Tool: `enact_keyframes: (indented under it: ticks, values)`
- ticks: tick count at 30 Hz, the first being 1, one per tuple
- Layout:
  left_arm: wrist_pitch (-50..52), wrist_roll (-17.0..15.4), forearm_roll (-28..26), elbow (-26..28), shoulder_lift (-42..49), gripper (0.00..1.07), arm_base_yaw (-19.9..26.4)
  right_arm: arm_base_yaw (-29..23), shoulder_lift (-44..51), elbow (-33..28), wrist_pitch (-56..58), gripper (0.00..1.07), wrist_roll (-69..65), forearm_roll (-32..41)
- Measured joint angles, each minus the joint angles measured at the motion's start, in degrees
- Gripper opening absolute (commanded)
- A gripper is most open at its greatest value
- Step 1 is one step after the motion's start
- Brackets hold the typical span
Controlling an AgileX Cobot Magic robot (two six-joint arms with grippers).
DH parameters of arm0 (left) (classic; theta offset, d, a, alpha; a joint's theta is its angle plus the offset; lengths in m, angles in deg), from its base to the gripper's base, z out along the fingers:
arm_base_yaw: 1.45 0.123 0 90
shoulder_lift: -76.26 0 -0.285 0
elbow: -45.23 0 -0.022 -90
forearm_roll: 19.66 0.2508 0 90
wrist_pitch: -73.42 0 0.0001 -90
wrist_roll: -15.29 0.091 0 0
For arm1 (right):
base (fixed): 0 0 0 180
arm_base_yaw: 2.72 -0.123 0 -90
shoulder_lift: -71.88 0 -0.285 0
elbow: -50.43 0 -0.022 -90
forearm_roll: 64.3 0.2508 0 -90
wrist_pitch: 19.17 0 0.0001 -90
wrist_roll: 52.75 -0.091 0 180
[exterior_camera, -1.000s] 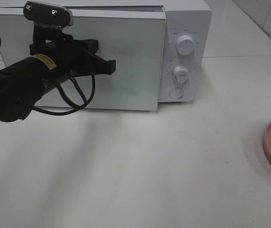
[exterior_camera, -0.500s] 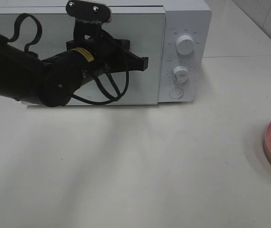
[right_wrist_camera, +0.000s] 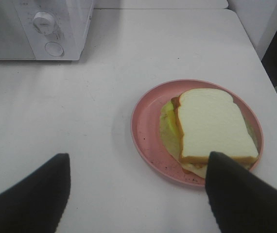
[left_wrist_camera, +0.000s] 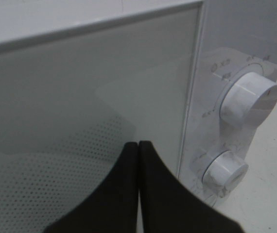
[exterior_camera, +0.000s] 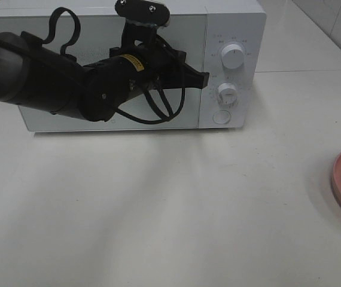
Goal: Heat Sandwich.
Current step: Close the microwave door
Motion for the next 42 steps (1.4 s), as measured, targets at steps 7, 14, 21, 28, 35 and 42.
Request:
enact_keyframes:
  ticks: [7, 14, 21, 28, 35, 42]
  values:
    - [-0.86, 0.34, 0.0, 0.52, 0.0, 0.0, -0.06, 0.0, 0.0, 0.0, 0.0, 0.74, 0.0, 0.0]
    - [-0.86, 0.34, -0.06, 0.57, 0.0, 0.0, -0.11, 0.0, 0.0, 0.0, 0.0, 0.74, 0.0, 0.0]
    - [-0.86, 0.34, -0.06, 0.57, 0.0, 0.0, -0.11, 0.0, 0.0, 0.0, 0.0, 0.74, 0.0, 0.0]
    - [-2.64, 0.34, -0.29, 0.74, 0.63, 0.0, -0.11, 0.0, 0.0, 0.0, 0.0, 0.74, 0.0, 0.0]
    - [-3.44, 0.34, -2.58, -2.06, 3.61, 0.0, 0.74, 0.0, 0.0, 0.0, 0.0, 0.74, 0.0, 0.0]
    - [-1.49, 0.34, -4.64, -6.93, 7.28, 0.0, 1.55, 0.0, 0.0, 0.0, 0.0, 0.74, 0.0, 0.0]
